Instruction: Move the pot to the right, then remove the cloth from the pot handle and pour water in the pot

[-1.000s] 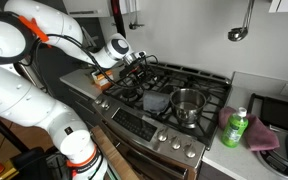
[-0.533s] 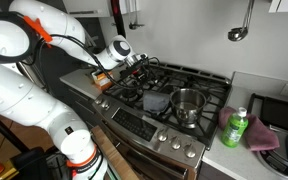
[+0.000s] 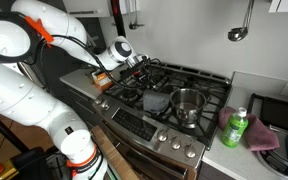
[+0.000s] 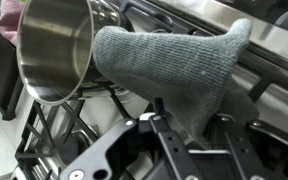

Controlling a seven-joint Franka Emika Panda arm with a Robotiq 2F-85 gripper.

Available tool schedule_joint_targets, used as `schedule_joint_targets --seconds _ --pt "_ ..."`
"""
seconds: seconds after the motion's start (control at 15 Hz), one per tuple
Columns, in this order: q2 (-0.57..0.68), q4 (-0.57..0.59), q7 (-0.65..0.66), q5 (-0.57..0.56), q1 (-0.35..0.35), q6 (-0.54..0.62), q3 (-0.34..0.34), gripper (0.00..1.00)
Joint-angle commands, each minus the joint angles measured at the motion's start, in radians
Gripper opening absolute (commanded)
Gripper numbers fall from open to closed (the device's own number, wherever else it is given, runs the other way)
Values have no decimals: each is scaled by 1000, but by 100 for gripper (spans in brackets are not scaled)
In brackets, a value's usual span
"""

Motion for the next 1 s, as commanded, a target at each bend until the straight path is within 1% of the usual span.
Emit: schedule_joint_targets --seconds 0.0,0.07,0.13,0.33,0.93 --pt "-6 -3 -19 -5 19 -3 -15 7" --pt "-9 1 -20 -6 20 -5 -14 1" --pt "-13 4 -21 -7 21 -6 -14 0" --pt "-36 22 -32 -13 22 -23 -13 1" --pt "-139 125 -132 -57 25 -162 -17 1"
